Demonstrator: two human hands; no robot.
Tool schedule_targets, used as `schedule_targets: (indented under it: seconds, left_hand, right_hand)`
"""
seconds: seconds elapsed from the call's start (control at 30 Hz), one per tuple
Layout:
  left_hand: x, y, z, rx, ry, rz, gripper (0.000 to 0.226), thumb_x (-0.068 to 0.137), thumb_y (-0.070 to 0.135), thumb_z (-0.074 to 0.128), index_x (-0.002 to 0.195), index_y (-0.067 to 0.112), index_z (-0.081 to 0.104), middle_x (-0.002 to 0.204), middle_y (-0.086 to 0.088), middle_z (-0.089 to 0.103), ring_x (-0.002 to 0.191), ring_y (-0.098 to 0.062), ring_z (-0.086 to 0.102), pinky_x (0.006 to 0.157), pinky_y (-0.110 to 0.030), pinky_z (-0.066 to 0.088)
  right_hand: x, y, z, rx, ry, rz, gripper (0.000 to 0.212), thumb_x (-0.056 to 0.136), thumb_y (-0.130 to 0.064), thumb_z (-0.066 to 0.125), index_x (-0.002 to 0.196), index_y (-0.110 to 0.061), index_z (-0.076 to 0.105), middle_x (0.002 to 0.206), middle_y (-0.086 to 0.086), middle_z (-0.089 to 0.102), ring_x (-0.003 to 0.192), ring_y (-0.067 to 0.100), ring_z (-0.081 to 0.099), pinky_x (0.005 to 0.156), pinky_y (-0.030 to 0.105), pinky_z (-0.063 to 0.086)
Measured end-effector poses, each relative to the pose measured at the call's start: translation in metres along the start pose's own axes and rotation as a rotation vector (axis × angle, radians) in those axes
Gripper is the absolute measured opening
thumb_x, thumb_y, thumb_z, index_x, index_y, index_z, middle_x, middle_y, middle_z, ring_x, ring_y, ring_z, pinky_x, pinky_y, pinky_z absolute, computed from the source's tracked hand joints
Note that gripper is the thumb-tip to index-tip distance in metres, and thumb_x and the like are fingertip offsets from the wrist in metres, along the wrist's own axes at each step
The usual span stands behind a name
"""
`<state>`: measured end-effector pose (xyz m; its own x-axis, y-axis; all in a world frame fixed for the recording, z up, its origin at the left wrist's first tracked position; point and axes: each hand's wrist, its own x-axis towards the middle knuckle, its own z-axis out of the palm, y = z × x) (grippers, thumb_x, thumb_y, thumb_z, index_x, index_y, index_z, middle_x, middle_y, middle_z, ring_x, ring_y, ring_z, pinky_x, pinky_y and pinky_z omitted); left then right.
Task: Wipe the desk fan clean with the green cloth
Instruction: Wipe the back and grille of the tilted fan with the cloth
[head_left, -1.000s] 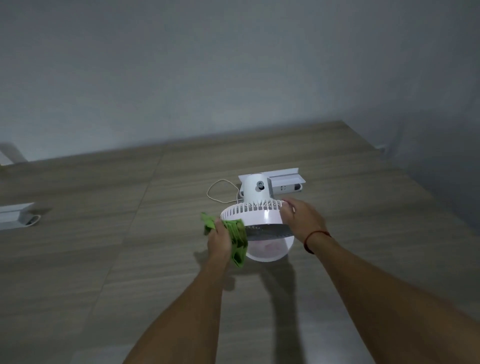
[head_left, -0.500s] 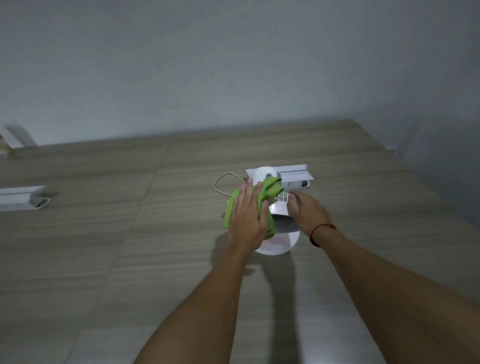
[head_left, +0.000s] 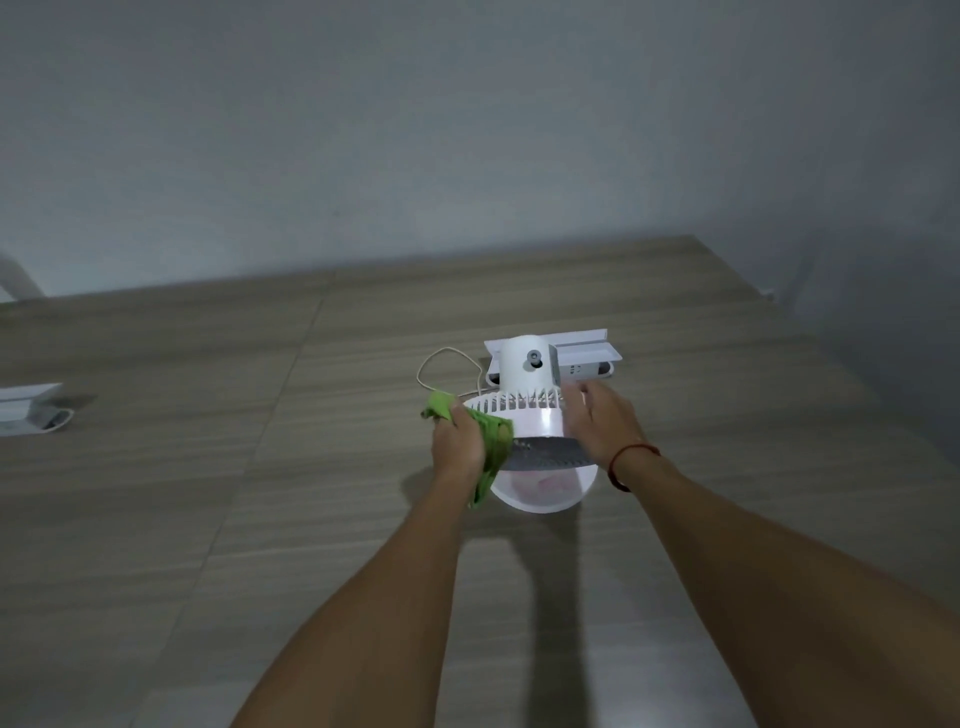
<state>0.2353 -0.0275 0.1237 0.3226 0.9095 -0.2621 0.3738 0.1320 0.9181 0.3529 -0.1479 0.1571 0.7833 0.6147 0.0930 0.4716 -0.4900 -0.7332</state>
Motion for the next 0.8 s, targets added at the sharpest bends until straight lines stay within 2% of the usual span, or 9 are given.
schedule_targets:
  seconds: [0.03, 0.13, 0.23, 0.33, 0.47, 0.57, 0.67, 0.73, 0.8]
  left_hand:
    - [-0.005, 0.002, 0.001, 0.051, 0.016, 0.058, 0.055, 0.101, 0.039, 0.023, 0.136, 0.004, 0.048, 0.136, -0.020, 0.054, 0.124, -0.037, 0.051, 0.109, -0.046, 0.040]
    - [-0.023, 0.007, 0.004, 0.148, 0.042, 0.444, 0.058, 0.098, 0.042, 0.025, 0.143, 0.009, 0.039, 0.143, -0.016, 0.048, 0.133, -0.035, 0.045, 0.112, -0.049, 0.035]
    - [-0.027, 0.005, 0.005, 0.235, -0.024, 0.679, 0.058, 0.098, 0.037, 0.027, 0.149, 0.011, 0.032, 0.154, -0.009, 0.037, 0.144, -0.024, 0.030, 0.120, -0.043, 0.023]
    - [-0.015, 0.000, 0.002, 0.149, -0.041, 0.573, 0.060, 0.096, 0.046, 0.024, 0.146, 0.014, 0.036, 0.146, -0.009, 0.048, 0.136, -0.024, 0.043, 0.114, -0.041, 0.035]
    - [-0.001, -0.011, -0.001, -0.089, -0.049, -0.020, 0.056, 0.099, 0.043, 0.025, 0.122, 0.005, 0.059, 0.120, -0.016, 0.061, 0.113, -0.030, 0.057, 0.102, -0.038, 0.044]
    - [-0.008, -0.026, 0.002, -0.295, -0.053, -0.261, 0.054, 0.095, 0.044, 0.030, 0.109, 0.007, 0.066, 0.119, -0.023, 0.065, 0.106, -0.033, 0.062, 0.100, -0.044, 0.049]
    - [-0.027, -0.018, 0.007, -0.131, 0.046, -0.211, 0.052, 0.102, 0.036, 0.028, 0.119, -0.002, 0.060, 0.121, -0.021, 0.062, 0.109, -0.035, 0.059, 0.092, -0.033, 0.042]
    - [-0.038, -0.006, 0.008, -0.045, 0.183, -0.019, 0.051, 0.103, 0.032, 0.030, 0.116, -0.006, 0.061, 0.117, -0.026, 0.063, 0.109, -0.038, 0.059, 0.089, -0.034, 0.043]
    - [-0.046, 0.005, 0.011, -0.039, 0.227, 0.249, 0.044, 0.103, 0.029, 0.034, 0.116, -0.003, 0.061, 0.110, -0.026, 0.065, 0.104, -0.038, 0.061, 0.088, -0.037, 0.045]
  right_hand:
    - [0.001, -0.005, 0.004, -0.001, 0.018, 0.012, 0.049, 0.090, -0.050, 0.034, 0.102, -0.014, 0.065, 0.105, 0.011, 0.068, 0.099, 0.031, 0.061, 0.092, 0.046, 0.049]
    - [0.003, -0.016, 0.009, 0.006, 0.042, 0.030, 0.054, 0.087, -0.055, 0.034, 0.108, -0.015, 0.064, 0.113, 0.013, 0.066, 0.106, 0.033, 0.058, 0.094, 0.044, 0.047]
    - [0.006, -0.013, 0.005, 0.001, -0.007, 0.018, 0.055, 0.088, -0.053, 0.034, 0.115, -0.013, 0.061, 0.119, 0.014, 0.063, 0.110, 0.034, 0.057, 0.097, 0.046, 0.046]
    - [0.004, -0.006, -0.001, -0.016, -0.042, -0.001, 0.055, 0.090, -0.052, 0.034, 0.117, -0.012, 0.060, 0.118, 0.014, 0.062, 0.110, 0.033, 0.056, 0.096, 0.046, 0.046]
    - [0.008, 0.004, 0.001, -0.002, -0.055, -0.035, 0.061, 0.083, -0.062, 0.026, 0.096, -0.017, 0.065, 0.097, 0.007, 0.069, 0.094, 0.028, 0.062, 0.085, 0.045, 0.053]
    - [0.008, 0.009, -0.007, 0.024, -0.066, -0.041, 0.054, 0.085, -0.054, 0.031, 0.100, -0.016, 0.066, 0.098, 0.004, 0.068, 0.092, 0.022, 0.063, 0.076, 0.035, 0.051]
    - [0.008, 0.015, -0.014, 0.047, -0.077, -0.042, 0.054, 0.084, -0.052, 0.031, 0.104, -0.016, 0.065, 0.102, 0.005, 0.068, 0.093, 0.021, 0.063, 0.072, 0.030, 0.048]
    - [0.009, 0.014, -0.013, 0.059, -0.075, -0.045, 0.059, 0.081, -0.055, 0.029, 0.103, -0.015, 0.066, 0.102, 0.007, 0.069, 0.092, 0.022, 0.063, 0.073, 0.031, 0.047]
    - [0.009, 0.010, -0.008, 0.065, -0.047, -0.044, 0.056, 0.081, -0.053, 0.032, 0.098, -0.012, 0.067, 0.101, 0.009, 0.069, 0.092, 0.024, 0.062, 0.073, 0.029, 0.043]
